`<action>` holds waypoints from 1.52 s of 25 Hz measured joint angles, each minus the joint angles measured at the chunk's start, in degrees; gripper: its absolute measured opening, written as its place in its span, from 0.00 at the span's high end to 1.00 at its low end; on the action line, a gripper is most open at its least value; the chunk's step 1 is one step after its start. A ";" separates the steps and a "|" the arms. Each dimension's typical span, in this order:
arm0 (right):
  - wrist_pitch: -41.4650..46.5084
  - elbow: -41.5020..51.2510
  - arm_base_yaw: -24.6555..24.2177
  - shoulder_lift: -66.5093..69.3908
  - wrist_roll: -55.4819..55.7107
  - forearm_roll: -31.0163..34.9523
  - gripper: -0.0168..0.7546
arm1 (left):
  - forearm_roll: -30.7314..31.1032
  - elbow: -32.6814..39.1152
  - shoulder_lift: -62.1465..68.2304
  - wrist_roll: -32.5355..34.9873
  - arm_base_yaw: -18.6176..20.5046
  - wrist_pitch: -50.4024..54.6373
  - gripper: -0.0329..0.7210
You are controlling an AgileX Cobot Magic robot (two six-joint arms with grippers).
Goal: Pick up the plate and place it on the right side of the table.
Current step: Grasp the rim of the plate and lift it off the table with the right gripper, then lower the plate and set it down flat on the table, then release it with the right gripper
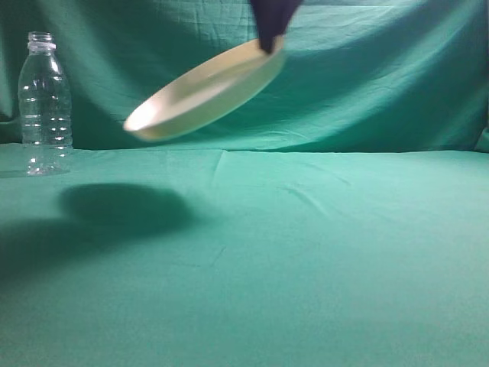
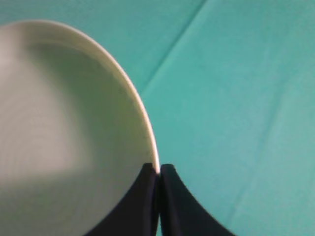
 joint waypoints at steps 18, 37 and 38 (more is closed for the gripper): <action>-12.49 43.41 -33.22 -24.36 1.62 0.68 0.98 | 0.00 0.00 0.00 0.00 0.00 0.00 0.96; -32.28 54.36 -36.58 -17.23 2.42 1.71 0.45 | 0.00 0.00 0.00 0.00 0.00 0.00 0.96; -30.89 53.60 -36.58 -18.03 2.42 1.71 0.40 | 0.00 0.00 0.00 0.00 0.00 0.00 0.96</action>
